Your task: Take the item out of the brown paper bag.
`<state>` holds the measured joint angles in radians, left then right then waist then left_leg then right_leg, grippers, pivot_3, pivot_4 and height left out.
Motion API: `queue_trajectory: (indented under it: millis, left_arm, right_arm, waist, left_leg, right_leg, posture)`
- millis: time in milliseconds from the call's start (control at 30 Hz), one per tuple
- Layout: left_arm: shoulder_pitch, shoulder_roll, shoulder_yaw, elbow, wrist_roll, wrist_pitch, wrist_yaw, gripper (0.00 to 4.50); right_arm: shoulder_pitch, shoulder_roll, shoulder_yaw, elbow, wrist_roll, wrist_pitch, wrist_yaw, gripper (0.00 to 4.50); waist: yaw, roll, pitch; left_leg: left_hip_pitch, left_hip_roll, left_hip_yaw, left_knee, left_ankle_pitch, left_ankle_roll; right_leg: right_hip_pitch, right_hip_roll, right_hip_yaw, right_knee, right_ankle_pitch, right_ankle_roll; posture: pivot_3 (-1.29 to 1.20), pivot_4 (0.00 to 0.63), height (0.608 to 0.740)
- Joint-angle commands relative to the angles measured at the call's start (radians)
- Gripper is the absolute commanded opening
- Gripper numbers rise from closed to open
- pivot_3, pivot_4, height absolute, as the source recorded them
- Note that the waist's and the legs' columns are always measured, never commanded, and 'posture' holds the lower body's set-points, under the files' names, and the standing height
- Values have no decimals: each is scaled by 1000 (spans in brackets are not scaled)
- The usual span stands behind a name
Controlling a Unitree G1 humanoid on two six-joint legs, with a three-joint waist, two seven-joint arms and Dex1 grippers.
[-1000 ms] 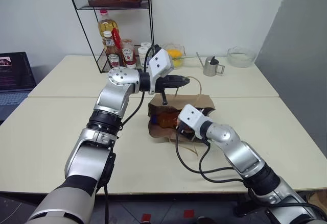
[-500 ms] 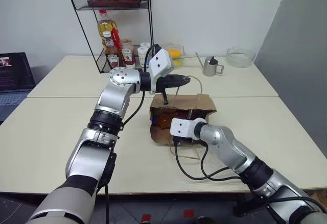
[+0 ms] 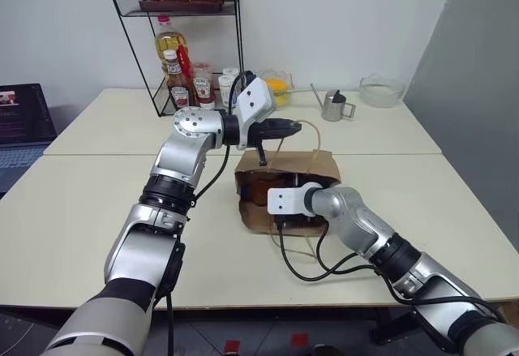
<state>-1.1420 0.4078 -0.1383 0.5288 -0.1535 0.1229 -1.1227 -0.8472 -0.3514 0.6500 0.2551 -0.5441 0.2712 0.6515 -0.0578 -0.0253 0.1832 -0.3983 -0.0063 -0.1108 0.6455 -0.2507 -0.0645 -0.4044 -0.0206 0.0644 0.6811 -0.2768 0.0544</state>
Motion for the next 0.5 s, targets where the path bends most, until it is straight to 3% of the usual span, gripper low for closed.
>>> queue_trajectory:
  millis: [33, 133, 500]
  left_arm:
    - [-27, 2, 25, -17, -7, -13, 12, 0]
    - [-27, 3, 25, -18, -6, -15, 14, 0]
    - [-30, 2, 24, -4, -1, -27, 18, 0]
  right_arm:
    - [-3, 1, 4, 68, -31, -26, 0, 4126]
    - [-4, 2, -11, 88, -36, -47, -10, 3291]
    - [26, -32, -74, -25, -30, -153, -52, 3242]
  waist:
    - [0, 0, 0]
    - [0, 0, 0]
    - [1, 0, 0]
  left_leg:
    - [0, 0, 0, 0, 0, 0]
    - [0, 0, 0, 0, 0, 0]
    - [0, 0, 0, 0, 0, -1]
  right_leg:
    - [0, 0, 0, 0, 0, 0]
    - [0, 0, 0, 0, 0, 0]
    - [0, 0, 0, 0, 0, 0]
  posture:
    - [0, 150, 740]
    - [0, 150, 740]
    - [0, 150, 740]
